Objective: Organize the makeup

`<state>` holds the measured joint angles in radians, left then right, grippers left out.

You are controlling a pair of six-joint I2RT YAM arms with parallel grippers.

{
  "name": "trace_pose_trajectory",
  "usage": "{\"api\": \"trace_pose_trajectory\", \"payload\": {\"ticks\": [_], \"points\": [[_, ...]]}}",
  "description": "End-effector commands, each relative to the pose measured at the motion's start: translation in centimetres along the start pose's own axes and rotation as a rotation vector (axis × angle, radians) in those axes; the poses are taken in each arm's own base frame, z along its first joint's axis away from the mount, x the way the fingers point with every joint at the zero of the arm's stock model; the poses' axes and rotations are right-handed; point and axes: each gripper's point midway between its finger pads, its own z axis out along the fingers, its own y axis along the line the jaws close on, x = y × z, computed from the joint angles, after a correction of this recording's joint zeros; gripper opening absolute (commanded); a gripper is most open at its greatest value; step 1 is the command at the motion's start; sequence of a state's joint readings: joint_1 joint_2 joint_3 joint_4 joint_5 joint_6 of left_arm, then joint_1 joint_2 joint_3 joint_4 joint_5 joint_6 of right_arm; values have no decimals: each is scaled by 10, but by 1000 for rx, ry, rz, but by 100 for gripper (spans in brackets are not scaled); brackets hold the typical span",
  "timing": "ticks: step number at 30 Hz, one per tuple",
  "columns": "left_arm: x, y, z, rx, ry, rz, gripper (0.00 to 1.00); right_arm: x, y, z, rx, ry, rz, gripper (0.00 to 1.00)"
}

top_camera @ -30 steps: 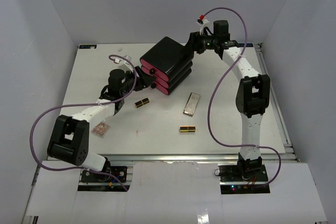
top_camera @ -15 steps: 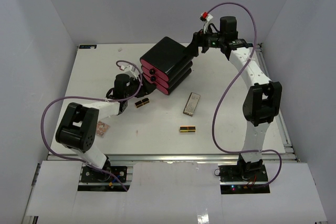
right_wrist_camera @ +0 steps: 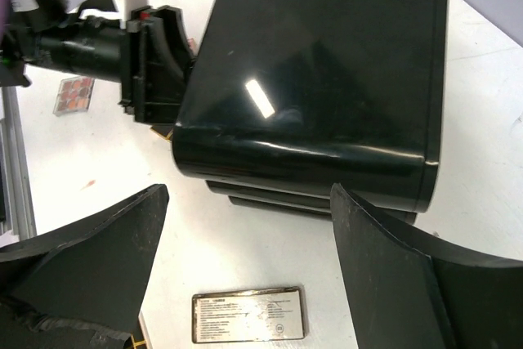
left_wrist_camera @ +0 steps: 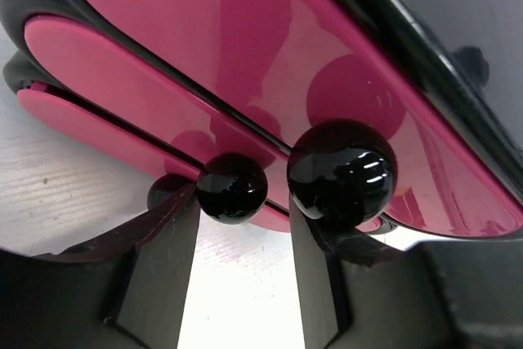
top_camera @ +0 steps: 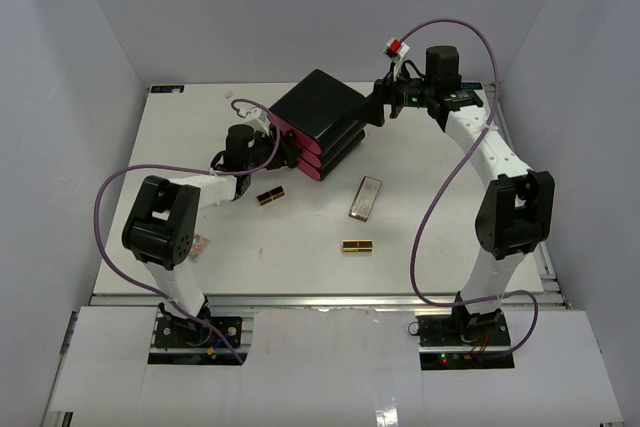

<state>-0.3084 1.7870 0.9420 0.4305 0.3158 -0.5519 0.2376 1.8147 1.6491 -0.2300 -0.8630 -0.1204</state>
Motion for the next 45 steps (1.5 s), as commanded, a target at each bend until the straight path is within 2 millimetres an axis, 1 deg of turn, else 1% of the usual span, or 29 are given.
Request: {"api": "trace_pose_trajectory", "payload": {"ticks": [1, 2, 4, 6, 9, 11, 14, 16, 19, 21, 23, 24, 25, 27, 31, 32, 33, 36, 39, 40, 41, 43, 45], "points": [[-17, -4, 6, 12, -21, 31, 52, -21, 20, -13, -35, -52, -91, 87], [-17, -4, 7, 11, -20, 31, 51, -20, 23, -15, -39, -53, -94, 87], [-16, -3, 7, 7, -17, 30, 41, -18, 26, -17, -44, -51, -93, 87], [-15, -5, 5, 14, -15, 30, 34, -15, 29, -18, -46, -48, -91, 87], [-15, -8, -1, 26, -22, 31, 27, -12, 33, -20, -51, -45, -88, 87], [-19, -13, -9, 34, -40, 39, 25, -10, 37, -22, -53, -44, -89, 87], [-17, -16, -19, 34, -47, 45, 24, -10, 40, -25, -51, -45, -91, 87], [-24, -23, -31, 46, -73, 54, 24, -7, 42, -27, -49, -44, -90, 87], [-17, -27, -47, 52, -75, 53, 23, -5, 48, -31, -49, -43, -93, 87], [-20, -33, -58, 63, -93, 59, 23, -5, 52, -34, -49, -45, -98, 87], [-11, -31, -67, 56, -83, 52, 23, -5, 58, -38, -53, -49, -105, 87], [-13, -34, -74, 61, -94, 55, 23, -3, 61, -40, -55, -48, -103, 87], [-6, -31, -77, 53, -84, 48, 23, 1, 62, -40, -58, -44, -98, 87], [2, -29, -88, 44, -87, 41, 23, 2, 68, -44, -65, -41, -103, 87], [11, -27, -101, 37, -98, 27, 24, 11, 78, -47, -80, -18, -127, 87], [12, -27, -103, 38, -99, 24, 26, 14, 81, -47, -86, -10, -132, 87], [12, -27, -103, 39, -97, 23, 30, 17, 84, -47, -94, 1, -139, 87], [16, -26, -100, 34, -77, 17, 48, 26, 95, -45, -123, 29, -156, 87], [15, -27, -100, 35, -76, 13, 66, 38, 108, -44, -153, 71, -193, 88], [14, -28, -100, 38, -77, 14, 69, 42, 110, -44, -155, 85, -204, 88], [12, -29, -102, 40, -81, 14, 72, 47, 116, -42, -169, 102, -226, 89], [11, -31, -104, 41, -85, 14, 85, 58, 125, -42, -192, 134, -262, 91], [10, -32, -108, 41, -85, 13, 87, 70, 137, -42, -223, 163, -328, 93]]}}
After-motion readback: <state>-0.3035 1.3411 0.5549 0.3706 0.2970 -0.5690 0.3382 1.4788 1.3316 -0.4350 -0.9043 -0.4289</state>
